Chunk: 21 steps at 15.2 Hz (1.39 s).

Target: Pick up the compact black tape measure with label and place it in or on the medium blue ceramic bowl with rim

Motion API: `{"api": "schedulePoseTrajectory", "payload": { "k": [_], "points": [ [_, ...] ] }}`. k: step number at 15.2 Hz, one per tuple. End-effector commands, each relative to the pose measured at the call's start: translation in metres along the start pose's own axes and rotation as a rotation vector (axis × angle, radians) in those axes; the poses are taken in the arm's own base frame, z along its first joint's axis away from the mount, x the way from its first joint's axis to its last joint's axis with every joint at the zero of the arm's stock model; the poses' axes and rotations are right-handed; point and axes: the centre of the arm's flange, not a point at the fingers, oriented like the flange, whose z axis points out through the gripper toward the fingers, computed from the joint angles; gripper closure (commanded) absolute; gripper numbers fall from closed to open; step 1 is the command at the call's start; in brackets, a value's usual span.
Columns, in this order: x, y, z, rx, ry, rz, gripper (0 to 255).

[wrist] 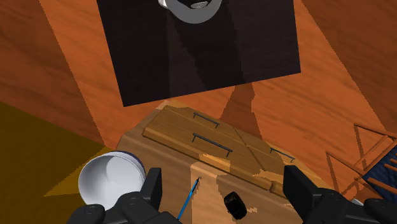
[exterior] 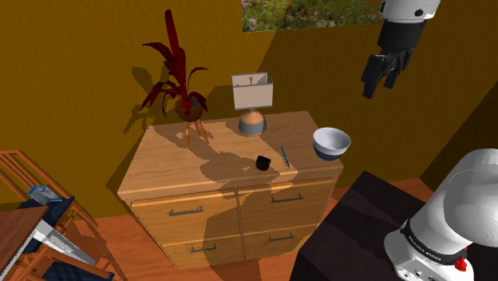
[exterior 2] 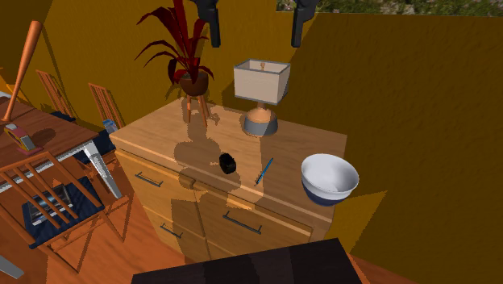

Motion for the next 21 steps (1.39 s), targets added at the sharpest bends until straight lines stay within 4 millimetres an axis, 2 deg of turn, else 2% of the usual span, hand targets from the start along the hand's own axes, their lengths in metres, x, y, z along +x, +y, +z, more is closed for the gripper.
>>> {"api": "schedulePoseTrajectory", "payload": {
  "k": [1,21],
  "points": [
    [0.000,0.000,0.000,0.000,0.000,0.000,0],
    [0.129,-0.026,0.218,0.047,0.111,-0.055,0]
  ]
}}
